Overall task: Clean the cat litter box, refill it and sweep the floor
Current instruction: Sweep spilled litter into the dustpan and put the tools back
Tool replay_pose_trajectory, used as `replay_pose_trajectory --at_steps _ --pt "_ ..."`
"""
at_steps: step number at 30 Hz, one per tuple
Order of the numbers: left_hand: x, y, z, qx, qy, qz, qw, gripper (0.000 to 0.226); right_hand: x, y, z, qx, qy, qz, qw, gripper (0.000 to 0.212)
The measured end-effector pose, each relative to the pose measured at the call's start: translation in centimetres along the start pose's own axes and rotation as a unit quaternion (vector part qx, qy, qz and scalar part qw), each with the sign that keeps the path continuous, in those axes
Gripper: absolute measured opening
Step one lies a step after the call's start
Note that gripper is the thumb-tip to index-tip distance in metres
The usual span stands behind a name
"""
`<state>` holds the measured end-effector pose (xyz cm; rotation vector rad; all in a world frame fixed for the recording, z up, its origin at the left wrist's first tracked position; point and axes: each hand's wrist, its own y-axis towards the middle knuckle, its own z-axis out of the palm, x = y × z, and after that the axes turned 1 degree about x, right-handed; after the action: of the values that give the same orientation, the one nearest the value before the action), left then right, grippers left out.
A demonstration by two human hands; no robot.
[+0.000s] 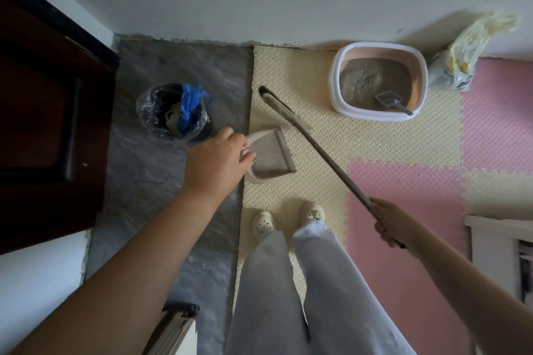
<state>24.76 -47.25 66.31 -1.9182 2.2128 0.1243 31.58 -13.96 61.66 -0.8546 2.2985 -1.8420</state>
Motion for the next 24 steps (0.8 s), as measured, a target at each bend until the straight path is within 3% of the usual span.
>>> replay_pose_trajectory --at_steps 2,4,6,9,16,19,21,24 --pt "-0.2 0.1 -0.1 0.003 0.003 -0.003 1.000 0.023 0.6 1.8 1.7 -0.012 0.003 0.008 1.000 0.030" --pt "-0.5 0.3 -0.1 0.002 0.005 -0.004 1.000 0.022 0.7 3.2 3.8 0.033 0.060 0.025 0.997 0.019" --pt "-0.7 0.6 -0.3 0.002 0.009 -0.006 1.000 0.022 0.4 3.7 5.6 0.062 0.176 0.083 0.979 0.028" --pt "-0.9 0.8 -0.3 0.009 0.005 -0.008 1.000 0.024 -0.9 3.1 7.2 0.108 0.237 0.121 0.958 0.032" --pt "-0.8 0.1 0.2 0.003 0.013 0.003 1.000 0.022 -3.4 -0.3 4.9 0.168 0.353 0.166 0.905 0.032" --pt "-0.7 -0.2 0.2 0.003 0.026 -0.002 1.000 0.021 -4.6 -2.6 1.7 0.186 0.412 0.176 0.874 0.011" --pt "-0.7 -0.3 0.1 0.007 0.032 -0.007 0.999 0.022 -5.2 -3.6 -0.2 0.166 0.395 0.166 0.888 0.015" --pt "-0.9 -0.2 -0.2 0.023 0.041 -0.016 0.999 0.025 -4.9 -3.2 -1.6 0.105 0.304 0.133 0.937 0.025"
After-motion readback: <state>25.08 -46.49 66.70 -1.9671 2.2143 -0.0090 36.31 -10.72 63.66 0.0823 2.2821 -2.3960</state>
